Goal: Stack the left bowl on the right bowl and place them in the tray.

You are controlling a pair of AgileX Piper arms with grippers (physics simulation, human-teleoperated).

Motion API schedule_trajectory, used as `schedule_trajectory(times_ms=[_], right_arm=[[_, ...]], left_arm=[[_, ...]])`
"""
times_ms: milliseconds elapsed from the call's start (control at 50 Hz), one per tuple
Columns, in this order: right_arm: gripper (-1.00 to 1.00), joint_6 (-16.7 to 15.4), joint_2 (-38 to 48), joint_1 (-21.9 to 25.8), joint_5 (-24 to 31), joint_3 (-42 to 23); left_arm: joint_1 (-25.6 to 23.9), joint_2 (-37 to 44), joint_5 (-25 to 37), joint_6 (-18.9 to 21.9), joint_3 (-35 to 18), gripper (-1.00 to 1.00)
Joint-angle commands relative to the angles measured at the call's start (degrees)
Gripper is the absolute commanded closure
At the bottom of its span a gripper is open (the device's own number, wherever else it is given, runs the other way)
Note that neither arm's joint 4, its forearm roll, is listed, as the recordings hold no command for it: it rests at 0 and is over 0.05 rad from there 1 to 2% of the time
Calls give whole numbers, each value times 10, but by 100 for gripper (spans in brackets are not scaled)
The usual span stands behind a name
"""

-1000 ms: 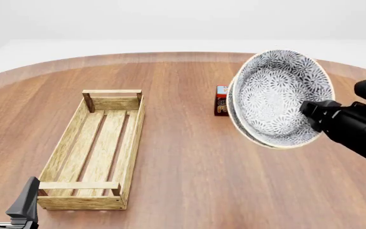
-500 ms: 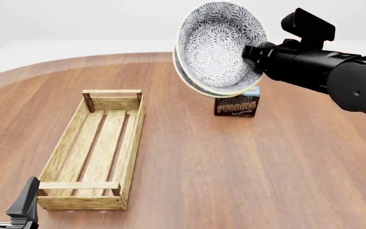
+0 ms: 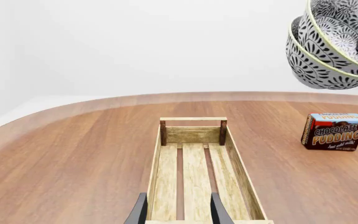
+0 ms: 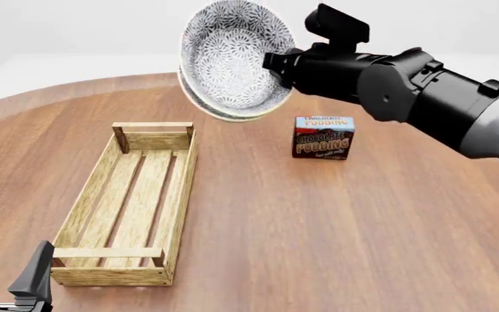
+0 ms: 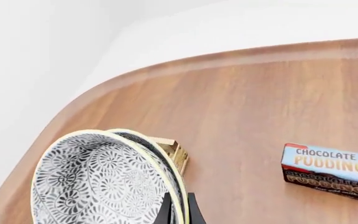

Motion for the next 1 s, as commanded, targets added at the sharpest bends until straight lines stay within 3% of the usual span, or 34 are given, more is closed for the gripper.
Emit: schedule_trajectory(times_ms=[20,100,120,200,280,460,800,1000], right_arm=[[100,8,64,40,-4,-75],[100,3,86,49,-2,-100],[100,-15,94,45,5,-115],[100,-36,123,47,21,-145],[100,-38,140,54,23,-162],[100,-81,191,58,55,-232],[100,-60,293,106,83,-344],[100,-57,319,114,85,-364]], left_arm=[[0,0,0,0,0,-100],[0,0,0,0,0,-100],[0,0,0,0,0,-100],[0,0,0,0,0,-100],[0,0,0,0,0,-100],[0,0,0,0,0,-100],[0,0,0,0,0,-100],[0,0,0,0,0,-100]])
